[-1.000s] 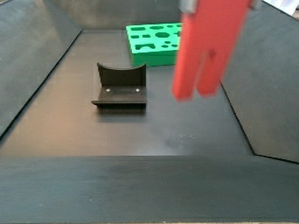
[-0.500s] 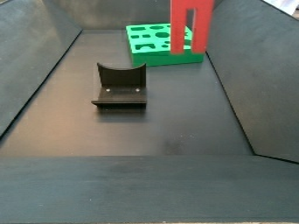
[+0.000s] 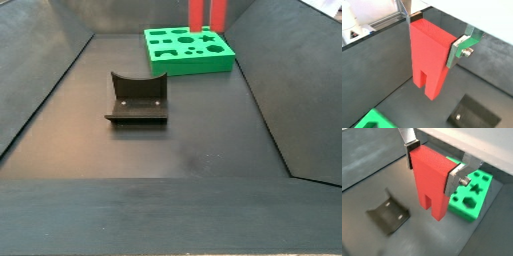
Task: Pick up the double-square object. Move up. Move to above the board. Insert the double-square object.
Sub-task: Move to above the board.
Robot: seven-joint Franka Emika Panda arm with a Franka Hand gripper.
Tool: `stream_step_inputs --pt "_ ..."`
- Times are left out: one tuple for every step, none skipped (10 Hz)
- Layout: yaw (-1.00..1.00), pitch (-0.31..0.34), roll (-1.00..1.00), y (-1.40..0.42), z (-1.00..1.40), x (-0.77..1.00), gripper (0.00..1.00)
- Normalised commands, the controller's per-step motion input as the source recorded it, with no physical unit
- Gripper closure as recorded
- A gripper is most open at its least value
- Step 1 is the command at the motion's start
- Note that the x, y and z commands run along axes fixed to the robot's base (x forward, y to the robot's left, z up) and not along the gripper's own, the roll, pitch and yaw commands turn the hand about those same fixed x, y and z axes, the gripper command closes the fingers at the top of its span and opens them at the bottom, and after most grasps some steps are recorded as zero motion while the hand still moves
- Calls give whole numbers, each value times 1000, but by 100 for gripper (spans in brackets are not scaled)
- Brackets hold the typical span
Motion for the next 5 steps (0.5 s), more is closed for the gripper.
stream_step_inputs --pt "6 23 -13 -1000 164 28 100" --pt "1 30 -9 -1000 172 28 100" --pt "6 36 -16 -1000 174 29 100" --pt "6 42 -5 -1000 177 34 100" --pt "5 60 -11 -1000 182 41 100"
